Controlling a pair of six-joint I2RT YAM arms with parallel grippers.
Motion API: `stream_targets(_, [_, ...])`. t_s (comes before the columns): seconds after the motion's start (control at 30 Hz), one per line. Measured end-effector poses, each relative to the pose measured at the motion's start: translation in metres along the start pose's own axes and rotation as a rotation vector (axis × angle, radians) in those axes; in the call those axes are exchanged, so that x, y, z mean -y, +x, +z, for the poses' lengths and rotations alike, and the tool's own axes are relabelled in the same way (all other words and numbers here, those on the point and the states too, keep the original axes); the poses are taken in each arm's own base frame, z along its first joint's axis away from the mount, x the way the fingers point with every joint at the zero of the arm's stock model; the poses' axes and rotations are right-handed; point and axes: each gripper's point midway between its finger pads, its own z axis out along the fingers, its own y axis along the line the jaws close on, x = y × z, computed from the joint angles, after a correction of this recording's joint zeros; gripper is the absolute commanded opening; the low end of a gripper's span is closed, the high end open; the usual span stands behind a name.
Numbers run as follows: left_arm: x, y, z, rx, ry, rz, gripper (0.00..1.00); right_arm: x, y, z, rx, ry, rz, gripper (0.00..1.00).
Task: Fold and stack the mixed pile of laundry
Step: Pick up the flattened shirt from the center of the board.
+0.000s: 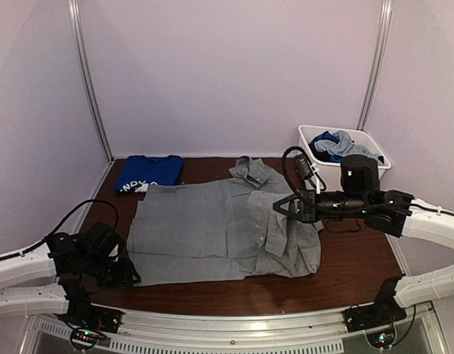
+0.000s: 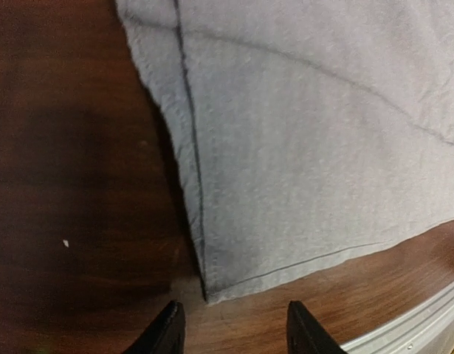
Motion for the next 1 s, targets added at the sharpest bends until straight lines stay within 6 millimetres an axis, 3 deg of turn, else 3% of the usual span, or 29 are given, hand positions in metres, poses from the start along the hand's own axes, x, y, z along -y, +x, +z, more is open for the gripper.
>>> stream_targets(0.17, [-0.015,0.019,0.009,-0.070,-0.119,0.008,0.43,0.002,-0.001,-0.001,-0.011,0.024,-0.011,0.00])
stream_targets(0.4, [-0.008,0.014,0.016,-0.039,-0.134,-0.016,0.29,-0.004,-0.011,-0.005,0.003,0.036,-0.039,0.00])
stream_targets(0.6, [-0.002,0.005,0.019,0.012,-0.105,-0.050,0.00,-0.008,-0.017,-0.014,0.010,0.051,-0.059,0.00])
stream_targets(0.83, [0.000,0.003,0.016,0.022,-0.091,-0.060,0.00,-0.021,-0.030,-0.026,0.043,0.043,-0.090,0.00])
stream_targets(1.0, [0.027,-0.017,-0.018,0.084,-0.022,-0.063,0.00,-0.035,-0.041,-0.039,0.066,0.036,-0.124,0.00])
